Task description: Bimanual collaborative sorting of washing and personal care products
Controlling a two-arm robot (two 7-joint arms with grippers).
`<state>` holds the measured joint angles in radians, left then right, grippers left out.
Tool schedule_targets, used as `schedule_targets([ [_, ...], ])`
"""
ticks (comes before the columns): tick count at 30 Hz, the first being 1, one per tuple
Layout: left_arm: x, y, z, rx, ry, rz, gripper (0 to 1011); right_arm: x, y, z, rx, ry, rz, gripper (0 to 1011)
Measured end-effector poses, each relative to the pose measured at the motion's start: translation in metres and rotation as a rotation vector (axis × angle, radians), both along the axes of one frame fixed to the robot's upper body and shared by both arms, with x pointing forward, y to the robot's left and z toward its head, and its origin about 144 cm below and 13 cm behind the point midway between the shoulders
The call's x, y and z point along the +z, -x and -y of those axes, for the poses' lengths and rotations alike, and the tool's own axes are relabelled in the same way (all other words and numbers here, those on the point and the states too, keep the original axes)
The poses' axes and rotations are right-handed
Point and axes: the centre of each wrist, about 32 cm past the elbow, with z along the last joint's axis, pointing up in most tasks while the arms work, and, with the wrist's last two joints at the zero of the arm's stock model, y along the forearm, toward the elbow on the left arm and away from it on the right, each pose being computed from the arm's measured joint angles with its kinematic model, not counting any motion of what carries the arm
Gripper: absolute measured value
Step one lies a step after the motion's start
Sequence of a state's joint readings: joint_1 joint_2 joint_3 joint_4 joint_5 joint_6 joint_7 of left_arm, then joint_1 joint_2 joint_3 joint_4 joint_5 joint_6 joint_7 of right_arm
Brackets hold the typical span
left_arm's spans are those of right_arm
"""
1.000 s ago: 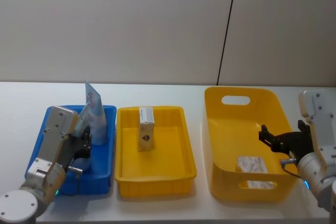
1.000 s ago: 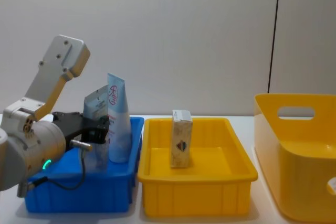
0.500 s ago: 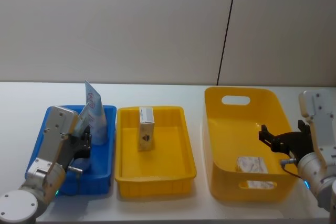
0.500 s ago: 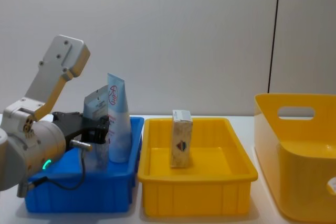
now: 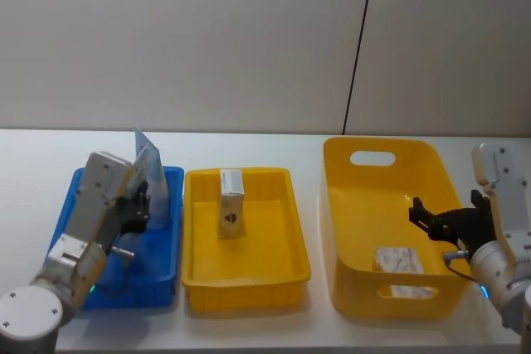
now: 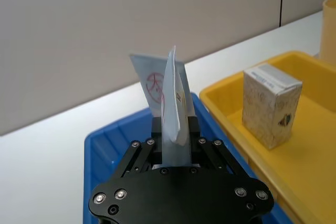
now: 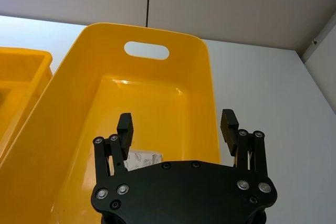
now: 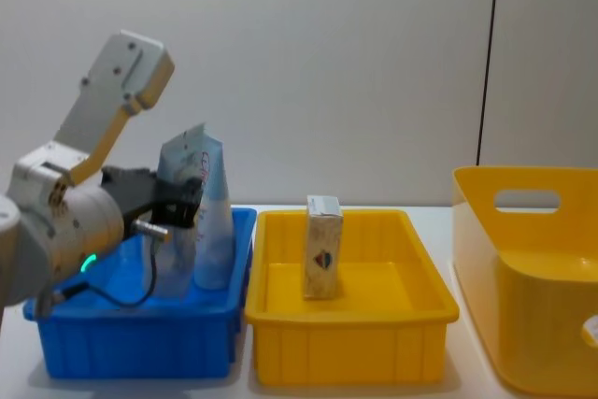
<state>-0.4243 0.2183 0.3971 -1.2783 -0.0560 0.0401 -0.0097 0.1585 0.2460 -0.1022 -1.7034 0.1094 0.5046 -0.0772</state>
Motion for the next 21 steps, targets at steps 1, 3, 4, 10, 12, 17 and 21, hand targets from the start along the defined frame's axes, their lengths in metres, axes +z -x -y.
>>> schedule_targets([
  [1, 0.002, 0.0, 0.0, -0.002, -0.002, 0.006, 242, 0.0, 0.0, 0.0, 0.0, 0.0, 0.0, 1000],
  [3, 0.009, 0.0, 0.001, -0.012, -0.008, 0.022, 242, 0.0, 0.0, 0.0, 0.0, 0.0, 0.0, 1000],
  [4, 0.012, 0.0, 0.001, -0.016, -0.009, 0.029, 242, 0.0, 0.0, 0.0, 0.0, 0.0, 0.0, 1000],
  [10, 0.029, 0.0, 0.001, -0.052, -0.005, 0.065, 242, 0.0, 0.0, 0.0, 0.0, 0.0, 0.0, 1000],
  [12, 0.037, 0.001, 0.001, -0.069, 0.006, 0.077, 242, 0.0, 0.0, 0.0, 0.0, 0.0, 0.0, 1000],
  [17, 0.053, 0.002, 0.0, -0.11, 0.037, 0.095, 242, 0.0, 0.0, 0.0, 0.0, 0.0, 0.0, 1000],
  [21, 0.063, 0.004, 0.0, -0.14, 0.063, 0.105, 242, 0.0, 0.0, 0.0, 0.0, 0.001, 0.0, 1000],
])
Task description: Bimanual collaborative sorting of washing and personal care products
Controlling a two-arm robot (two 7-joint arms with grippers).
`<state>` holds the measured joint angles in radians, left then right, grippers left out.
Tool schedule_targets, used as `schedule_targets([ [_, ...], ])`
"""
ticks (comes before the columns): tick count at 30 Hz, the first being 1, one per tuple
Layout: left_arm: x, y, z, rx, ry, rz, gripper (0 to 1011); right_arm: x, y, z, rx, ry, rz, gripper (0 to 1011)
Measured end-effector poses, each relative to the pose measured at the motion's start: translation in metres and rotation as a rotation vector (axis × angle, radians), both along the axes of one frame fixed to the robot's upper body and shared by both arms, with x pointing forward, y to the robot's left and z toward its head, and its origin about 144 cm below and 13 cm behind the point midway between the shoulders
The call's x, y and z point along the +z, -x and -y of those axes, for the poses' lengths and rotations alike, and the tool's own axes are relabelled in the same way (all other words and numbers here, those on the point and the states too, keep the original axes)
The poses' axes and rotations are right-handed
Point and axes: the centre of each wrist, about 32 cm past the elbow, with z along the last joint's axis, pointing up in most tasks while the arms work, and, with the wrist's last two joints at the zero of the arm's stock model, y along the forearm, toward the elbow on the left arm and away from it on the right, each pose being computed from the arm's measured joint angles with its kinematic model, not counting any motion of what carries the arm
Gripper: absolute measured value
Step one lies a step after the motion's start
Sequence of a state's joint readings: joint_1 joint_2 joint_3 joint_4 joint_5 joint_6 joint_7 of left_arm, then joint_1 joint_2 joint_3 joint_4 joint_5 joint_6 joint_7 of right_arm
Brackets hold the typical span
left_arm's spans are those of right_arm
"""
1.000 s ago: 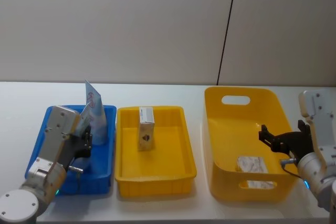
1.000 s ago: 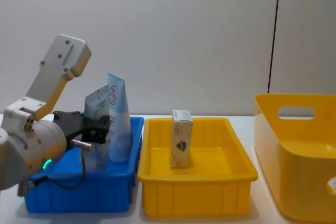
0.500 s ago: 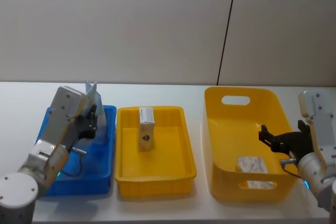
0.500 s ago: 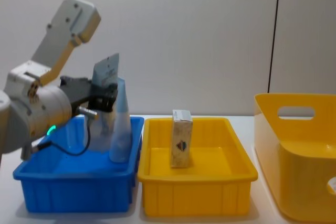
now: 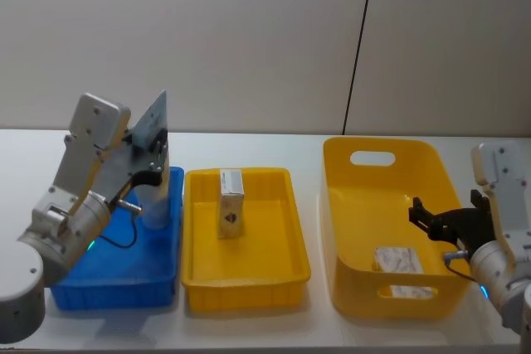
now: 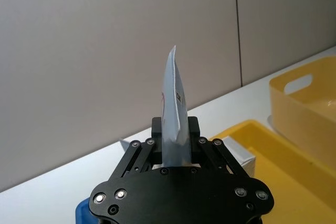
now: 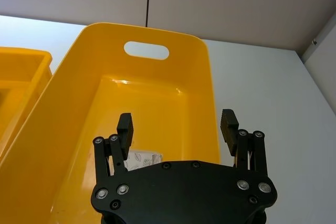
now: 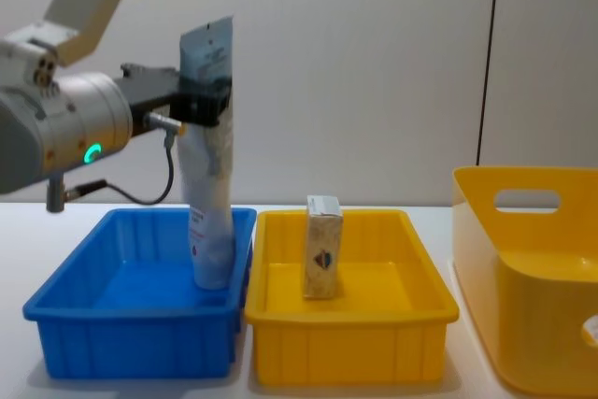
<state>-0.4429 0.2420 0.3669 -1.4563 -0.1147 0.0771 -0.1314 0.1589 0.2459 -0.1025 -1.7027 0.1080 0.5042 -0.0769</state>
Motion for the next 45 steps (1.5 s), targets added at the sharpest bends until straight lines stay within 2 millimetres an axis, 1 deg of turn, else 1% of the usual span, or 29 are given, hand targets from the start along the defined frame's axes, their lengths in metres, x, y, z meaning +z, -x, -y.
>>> schedule_targets([
  [8, 0.021, 0.004, 0.001, -0.084, 0.072, 0.017, 242, -0.002, -0.004, -0.001, 0.032, 0.041, 0.021, 1000],
  [10, 0.023, 0.004, 0.001, -0.093, 0.079, 0.019, 242, -0.002, -0.005, -0.001, 0.045, 0.049, 0.027, 1000],
  [14, 0.033, 0.005, 0.006, -0.156, 0.111, 0.024, 242, -0.004, -0.008, -0.002, 0.091, 0.073, 0.052, 1000],
  [18, 0.037, 0.005, 0.011, -0.198, 0.126, 0.023, 242, -0.005, -0.011, -0.003, 0.136, 0.09, 0.074, 1000],
  [32, 0.043, -0.001, 0.028, -0.283, 0.129, 0.009, 242, -0.006, -0.027, -0.01, 0.329, 0.125, 0.147, 1000],
  [45, 0.041, -0.013, 0.038, -0.277, 0.083, 0.011, 242, -0.002, -0.047, -0.024, 0.534, 0.139, 0.199, 1000],
])
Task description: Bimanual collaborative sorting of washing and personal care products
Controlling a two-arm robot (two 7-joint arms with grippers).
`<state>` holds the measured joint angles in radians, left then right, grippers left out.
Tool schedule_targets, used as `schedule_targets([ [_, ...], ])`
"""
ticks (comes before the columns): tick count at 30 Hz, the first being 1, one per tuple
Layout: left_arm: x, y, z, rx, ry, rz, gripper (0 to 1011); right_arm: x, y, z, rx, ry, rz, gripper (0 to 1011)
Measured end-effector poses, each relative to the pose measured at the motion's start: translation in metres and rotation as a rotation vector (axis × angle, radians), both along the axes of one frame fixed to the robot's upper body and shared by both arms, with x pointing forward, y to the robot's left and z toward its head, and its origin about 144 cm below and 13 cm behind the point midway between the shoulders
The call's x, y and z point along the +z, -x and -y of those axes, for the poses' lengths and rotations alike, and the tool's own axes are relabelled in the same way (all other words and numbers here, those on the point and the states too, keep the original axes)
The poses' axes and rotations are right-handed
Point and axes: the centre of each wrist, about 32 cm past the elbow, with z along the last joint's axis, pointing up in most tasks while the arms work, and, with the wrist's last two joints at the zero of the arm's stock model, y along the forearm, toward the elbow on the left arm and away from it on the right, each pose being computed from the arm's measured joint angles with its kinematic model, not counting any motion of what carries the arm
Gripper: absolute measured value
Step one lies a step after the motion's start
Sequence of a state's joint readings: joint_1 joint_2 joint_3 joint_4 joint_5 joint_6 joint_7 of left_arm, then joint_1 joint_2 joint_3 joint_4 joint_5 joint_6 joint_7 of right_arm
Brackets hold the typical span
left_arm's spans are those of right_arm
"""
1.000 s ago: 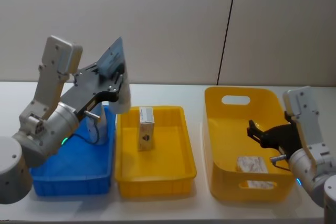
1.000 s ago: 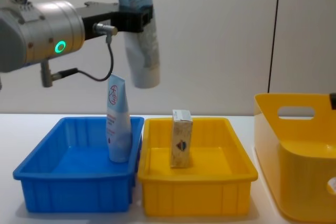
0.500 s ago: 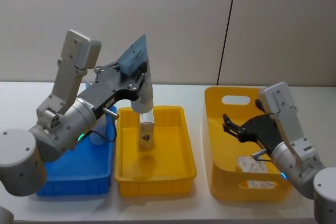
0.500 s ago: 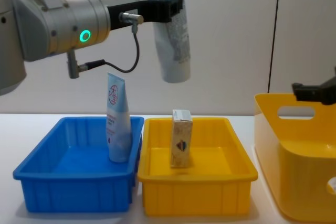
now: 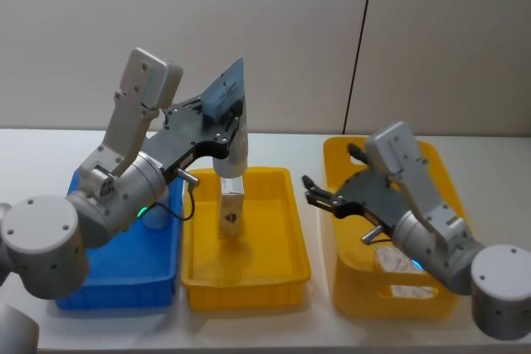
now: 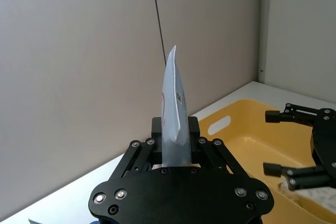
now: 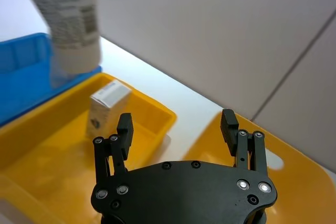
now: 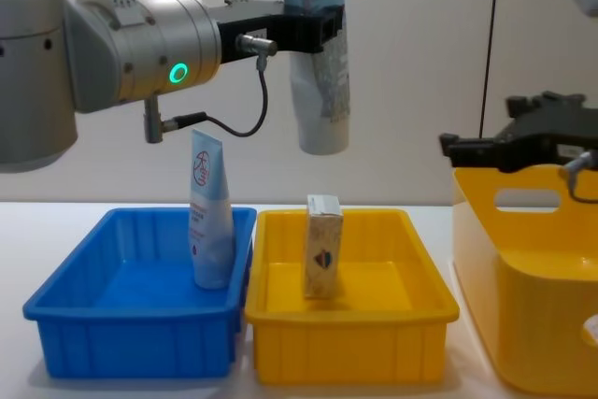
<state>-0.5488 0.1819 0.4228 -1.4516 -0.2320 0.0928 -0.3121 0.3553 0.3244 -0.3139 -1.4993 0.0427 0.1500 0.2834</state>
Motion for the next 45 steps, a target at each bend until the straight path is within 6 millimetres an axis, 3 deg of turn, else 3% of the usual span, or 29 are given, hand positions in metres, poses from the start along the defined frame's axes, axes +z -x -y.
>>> schedule_targets([
  [18, -0.002, -0.008, 0.007, 0.018, -0.023, 0.009, 242, 0.009, -0.036, -0.027, 0.25, 0.041, 0.039, 1000],
  [45, -0.002, -0.001, 0.009, -0.001, -0.016, 0.007, 242, 0.01, -0.061, -0.052, 0.298, 0.084, 0.069, 1000],
])
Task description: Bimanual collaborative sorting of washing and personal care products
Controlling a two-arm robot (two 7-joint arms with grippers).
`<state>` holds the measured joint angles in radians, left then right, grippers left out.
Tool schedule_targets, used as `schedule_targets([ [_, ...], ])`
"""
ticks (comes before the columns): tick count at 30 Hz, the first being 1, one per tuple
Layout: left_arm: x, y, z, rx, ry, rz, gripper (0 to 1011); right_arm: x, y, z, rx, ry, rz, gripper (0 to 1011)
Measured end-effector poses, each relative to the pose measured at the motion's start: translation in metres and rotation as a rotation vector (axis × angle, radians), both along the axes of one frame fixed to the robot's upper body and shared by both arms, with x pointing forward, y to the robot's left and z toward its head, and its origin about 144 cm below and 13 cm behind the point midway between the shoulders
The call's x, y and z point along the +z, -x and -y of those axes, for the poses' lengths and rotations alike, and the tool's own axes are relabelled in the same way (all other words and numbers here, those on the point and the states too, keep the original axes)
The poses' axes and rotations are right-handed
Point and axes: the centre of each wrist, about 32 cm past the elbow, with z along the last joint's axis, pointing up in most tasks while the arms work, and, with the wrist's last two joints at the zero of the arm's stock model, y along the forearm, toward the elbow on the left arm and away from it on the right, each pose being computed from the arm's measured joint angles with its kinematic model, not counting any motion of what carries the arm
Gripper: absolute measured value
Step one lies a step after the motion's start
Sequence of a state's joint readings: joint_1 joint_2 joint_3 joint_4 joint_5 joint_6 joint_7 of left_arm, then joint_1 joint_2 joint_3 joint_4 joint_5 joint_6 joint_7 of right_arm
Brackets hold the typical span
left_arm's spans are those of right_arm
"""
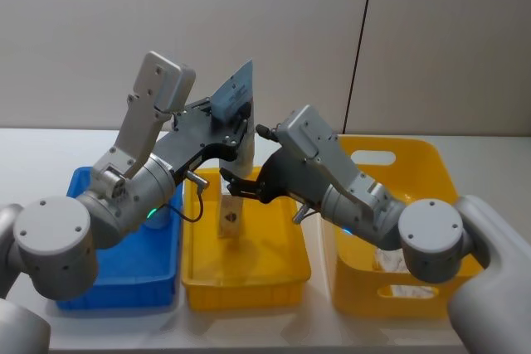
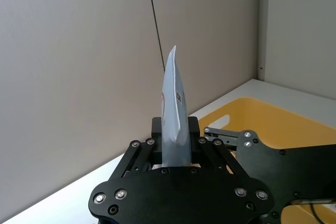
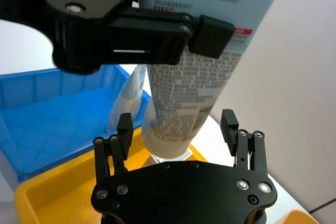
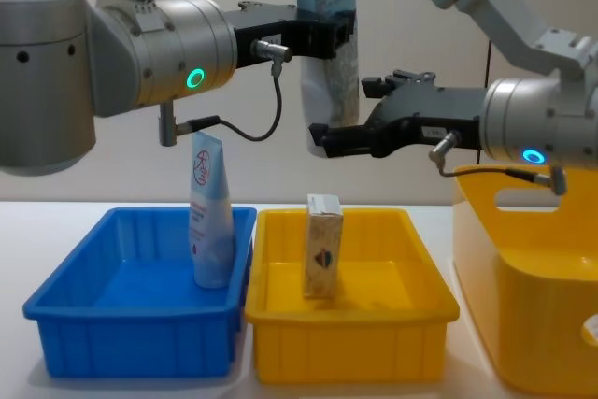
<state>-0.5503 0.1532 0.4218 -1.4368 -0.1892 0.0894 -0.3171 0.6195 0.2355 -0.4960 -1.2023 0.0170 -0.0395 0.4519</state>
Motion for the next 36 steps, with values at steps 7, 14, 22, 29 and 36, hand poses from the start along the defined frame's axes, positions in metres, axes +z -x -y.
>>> schedule_targets([
  [7, -0.001, 0.002, 0.0, -0.005, 0.006, -0.002, 242, 0.0, -0.007, -0.006, 0.003, -0.002, -0.002, 1000],
  [14, -0.002, 0.003, 0.0, -0.007, 0.012, -0.002, 242, 0.001, -0.012, -0.01, 0.004, -0.015, -0.002, 1000],
  [22, -0.003, 0.003, 0.0, -0.009, 0.017, -0.001, 242, 0.001, -0.015, -0.013, 0.004, -0.027, -0.005, 863],
  [29, -0.003, 0.004, 0.0, -0.009, 0.019, 0.0, 242, 0.001, -0.017, -0.015, 0.005, -0.033, -0.006, 664],
  [36, -0.003, 0.004, 0.0, -0.008, 0.02, 0.0, 242, 0.002, -0.018, -0.016, 0.004, -0.038, -0.005, 505],
])
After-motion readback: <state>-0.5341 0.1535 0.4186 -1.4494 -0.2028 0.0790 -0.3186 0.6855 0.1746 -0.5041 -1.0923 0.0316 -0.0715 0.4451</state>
